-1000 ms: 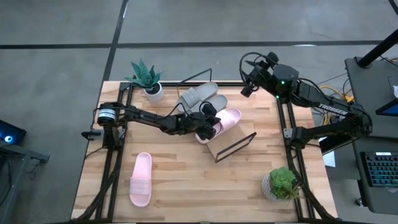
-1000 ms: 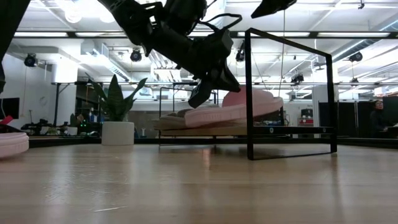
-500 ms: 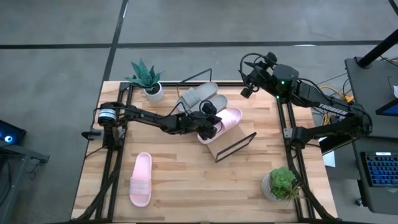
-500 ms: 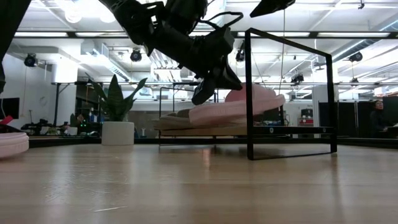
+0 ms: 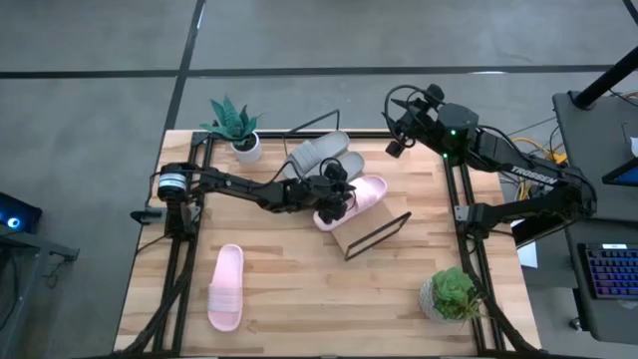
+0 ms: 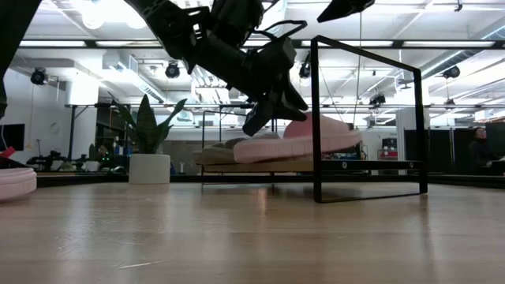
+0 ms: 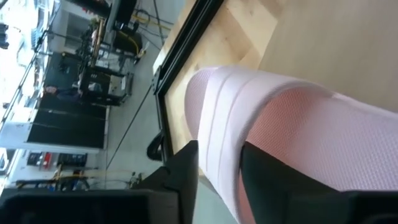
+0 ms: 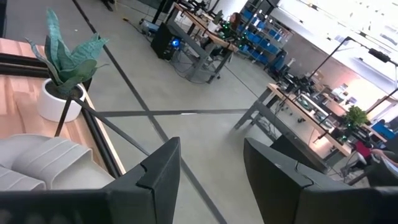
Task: Pick and place slides into the shelf
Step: Put the top pink slide on the shelf
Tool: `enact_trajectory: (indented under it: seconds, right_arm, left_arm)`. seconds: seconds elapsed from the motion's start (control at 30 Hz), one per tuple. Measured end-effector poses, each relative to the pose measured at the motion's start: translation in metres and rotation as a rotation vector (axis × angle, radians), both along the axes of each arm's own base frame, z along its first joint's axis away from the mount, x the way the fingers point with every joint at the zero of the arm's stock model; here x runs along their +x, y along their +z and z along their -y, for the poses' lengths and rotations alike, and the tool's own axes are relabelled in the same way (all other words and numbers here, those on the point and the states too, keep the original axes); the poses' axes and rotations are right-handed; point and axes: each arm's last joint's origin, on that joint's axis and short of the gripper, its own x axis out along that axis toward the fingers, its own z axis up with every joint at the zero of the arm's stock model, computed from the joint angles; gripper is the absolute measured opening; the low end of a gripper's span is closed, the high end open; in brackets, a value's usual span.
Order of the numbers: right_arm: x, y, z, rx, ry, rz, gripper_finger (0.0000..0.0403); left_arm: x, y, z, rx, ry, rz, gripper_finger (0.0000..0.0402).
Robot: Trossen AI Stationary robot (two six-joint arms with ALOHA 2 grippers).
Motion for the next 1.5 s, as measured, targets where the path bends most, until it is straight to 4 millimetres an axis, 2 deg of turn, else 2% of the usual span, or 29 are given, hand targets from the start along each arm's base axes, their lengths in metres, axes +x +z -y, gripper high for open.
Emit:
enact_trajectory:
  seconds: [0.37, 0.93, 1.07, 1.5]
  right_arm:
    - [-0.0004, -0.0021, -0.0001, 0.008, 0.0, -0.022, 0.0166]
    - [-0.0004, -0.0022, -0.0001, 0.013, -0.002, -0.017, 0.0166]
    - [-0.0004, -0.0022, -0.0002, 0.013, -0.001, -0.017, 0.0166]
    - [-0.0007, -0.0037, -0.0003, 0.019, -0.001, -0.032, 0.0166]
  left_arm:
    - [-0.002, -0.0048, -0.0005, -0.008, -0.001, -0.06, 0.0174]
    - [-0.0044, -0.0065, -0.0013, -0.018, -0.021, -0.102, 0.018]
    - [-0.003, -0.0054, -0.0024, -0.025, -0.036, -0.087, 0.0162]
    - [-0.0013, -0.0041, -0.0053, -0.063, -0.108, -0.081, 0.0056]
